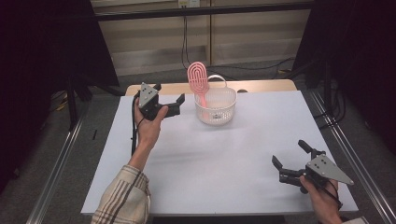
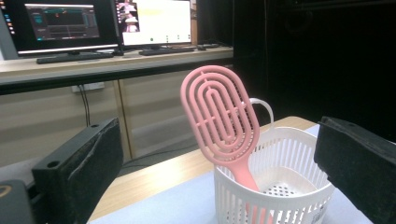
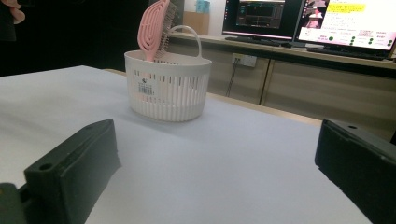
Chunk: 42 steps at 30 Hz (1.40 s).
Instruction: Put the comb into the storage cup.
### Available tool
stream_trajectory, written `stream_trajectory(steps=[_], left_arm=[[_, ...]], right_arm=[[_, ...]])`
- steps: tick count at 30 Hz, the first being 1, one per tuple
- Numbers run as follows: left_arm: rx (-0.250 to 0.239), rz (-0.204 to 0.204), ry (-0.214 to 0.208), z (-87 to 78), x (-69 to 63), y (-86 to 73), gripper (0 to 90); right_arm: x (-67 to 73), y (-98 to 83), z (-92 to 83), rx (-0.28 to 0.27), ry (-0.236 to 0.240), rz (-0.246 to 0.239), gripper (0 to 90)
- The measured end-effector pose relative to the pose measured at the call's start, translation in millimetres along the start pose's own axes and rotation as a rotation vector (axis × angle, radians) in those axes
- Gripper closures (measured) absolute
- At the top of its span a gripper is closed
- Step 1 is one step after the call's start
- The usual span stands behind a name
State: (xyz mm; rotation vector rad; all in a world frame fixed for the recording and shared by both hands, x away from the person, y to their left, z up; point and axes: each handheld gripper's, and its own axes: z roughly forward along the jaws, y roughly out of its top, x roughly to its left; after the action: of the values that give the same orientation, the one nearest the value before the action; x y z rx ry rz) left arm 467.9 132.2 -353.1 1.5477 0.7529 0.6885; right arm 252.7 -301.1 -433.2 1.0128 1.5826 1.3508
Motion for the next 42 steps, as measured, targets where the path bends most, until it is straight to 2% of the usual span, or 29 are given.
stream_trajectory(steps=[2,4,8,10,16,18,21,23,25,32,36,41,42], left_arm=[[-0.006,-0.014,-0.009,-2.6,-1.6,-0.9,1.5],[-0.009,-0.001,-0.01,-6.1,-2.7,-0.5,1.6],[-0.017,0.011,0.014,-12.5,-2.5,0.6,1.8],[-0.017,0.006,0.001,-15.0,-1.0,-0.4,1.8],[-0.018,-0.004,-0.004,-22.0,-2.1,-5.9,1.8],[-0.017,-0.008,-0.019,-23.5,-2.4,-7.7,1.8],[-0.003,-0.004,-0.025,-27.5,-3.1,-10.3,1.7],[-0.024,-0.03,-0.027,-31.5,-2.8,-12.3,1.6],[-0.014,-0.017,-0.018,-34.5,-2.1,-12.6,1.4],[-0.004,-0.013,0.016,-46.8,-2.5,-19.9,1.5],[0.015,-0.001,0.008,-51.1,-3.7,-24.1,1.6],[-0.019,-0.013,0.036,-57.5,-4.7,-26.1,2.2],[-0.015,-0.001,0.04,-58.6,-5.1,-27.1,2.2]], right_arm=[[0.2,0.1,0.0,0.001,-0.002,-0.002,0.0],[0.3,0.1,0.3,0.003,-0.004,-0.008,0.0],[0.7,0.3,0.1,-0.002,-0.005,-0.003,0.0],[0.6,0.3,0.1,-0.003,-0.005,-0.003,0.0],[0.7,0.4,-0.2,-0.002,-0.005,-0.004,0.0],[0.5,0.3,-0.4,-0.001,-0.005,-0.006,0.0],[0.5,0.4,-0.5,-0.002,-0.003,-0.001,0.0],[0.6,0.5,-0.4,-0.003,-0.005,-0.002,0.0],[0.8,0.5,-0.4,-0.001,-0.005,-0.005,0.0],[1.0,0.6,-0.5,-0.003,-0.004,-0.006,0.0],[0.9,0.8,-0.8,-0.005,-0.005,-0.005,0.0],[0.8,0.9,-1.0,-0.006,-0.005,-0.004,0.0],[0.8,0.8,-0.9,-0.006,-0.003,-0.005,0.0]])
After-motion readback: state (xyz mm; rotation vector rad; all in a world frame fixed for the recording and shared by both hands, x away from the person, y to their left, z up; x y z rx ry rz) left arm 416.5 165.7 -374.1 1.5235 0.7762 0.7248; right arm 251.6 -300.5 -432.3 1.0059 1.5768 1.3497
